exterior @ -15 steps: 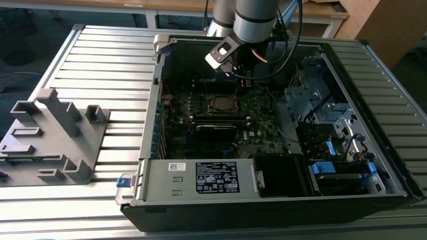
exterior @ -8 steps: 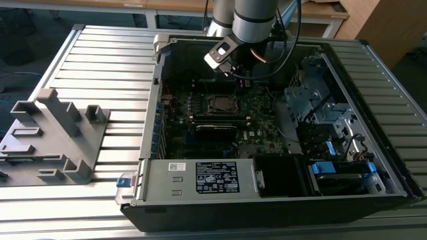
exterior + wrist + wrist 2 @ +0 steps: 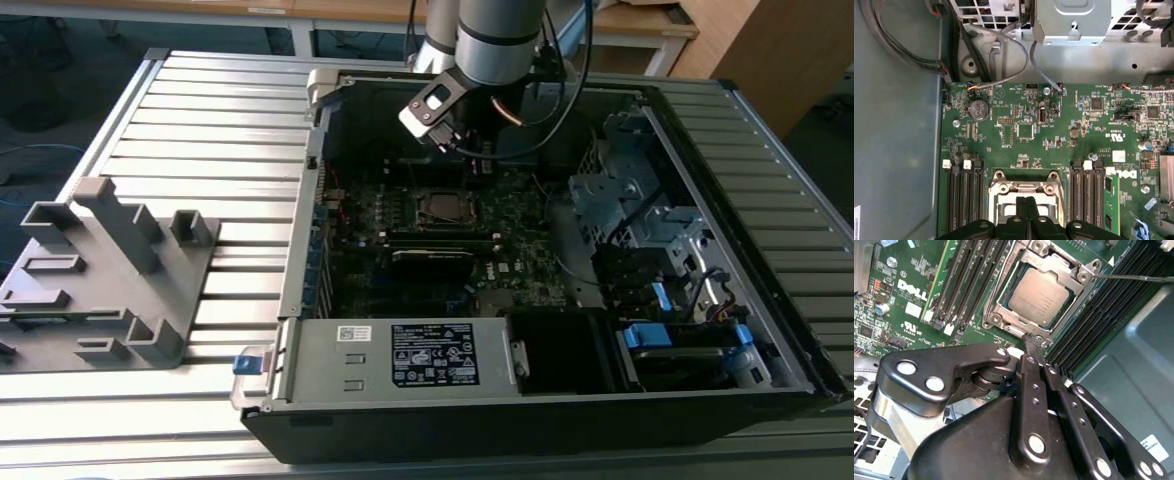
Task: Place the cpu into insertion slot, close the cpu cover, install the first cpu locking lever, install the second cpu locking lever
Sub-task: 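Close the cpu cover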
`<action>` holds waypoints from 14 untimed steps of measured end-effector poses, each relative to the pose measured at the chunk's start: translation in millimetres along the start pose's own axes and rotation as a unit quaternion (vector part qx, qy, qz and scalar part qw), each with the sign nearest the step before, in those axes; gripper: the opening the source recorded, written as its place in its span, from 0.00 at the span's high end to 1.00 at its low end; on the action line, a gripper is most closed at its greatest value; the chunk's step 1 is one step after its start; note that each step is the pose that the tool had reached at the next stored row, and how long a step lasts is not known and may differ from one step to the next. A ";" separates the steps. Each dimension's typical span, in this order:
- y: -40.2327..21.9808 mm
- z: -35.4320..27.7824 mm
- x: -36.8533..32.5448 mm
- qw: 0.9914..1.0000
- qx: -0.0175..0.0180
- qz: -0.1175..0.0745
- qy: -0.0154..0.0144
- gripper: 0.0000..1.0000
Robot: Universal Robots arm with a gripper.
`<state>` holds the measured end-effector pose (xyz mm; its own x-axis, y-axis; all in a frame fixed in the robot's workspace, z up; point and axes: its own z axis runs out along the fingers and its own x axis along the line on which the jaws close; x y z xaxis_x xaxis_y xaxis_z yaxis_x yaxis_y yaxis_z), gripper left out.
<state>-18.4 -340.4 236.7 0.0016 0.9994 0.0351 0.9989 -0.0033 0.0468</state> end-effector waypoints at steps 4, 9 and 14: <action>-1.2 -0.1 0.0 1.000 0.000 0.000 0.000 0.89; -2.0 -0.1 0.0 1.000 0.000 0.000 0.000 0.89; -2.2 -0.1 0.0 1.000 0.000 0.000 0.000 0.89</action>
<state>-20.6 -340.5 236.7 0.0016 0.9994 0.0350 0.9989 -0.0033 0.0467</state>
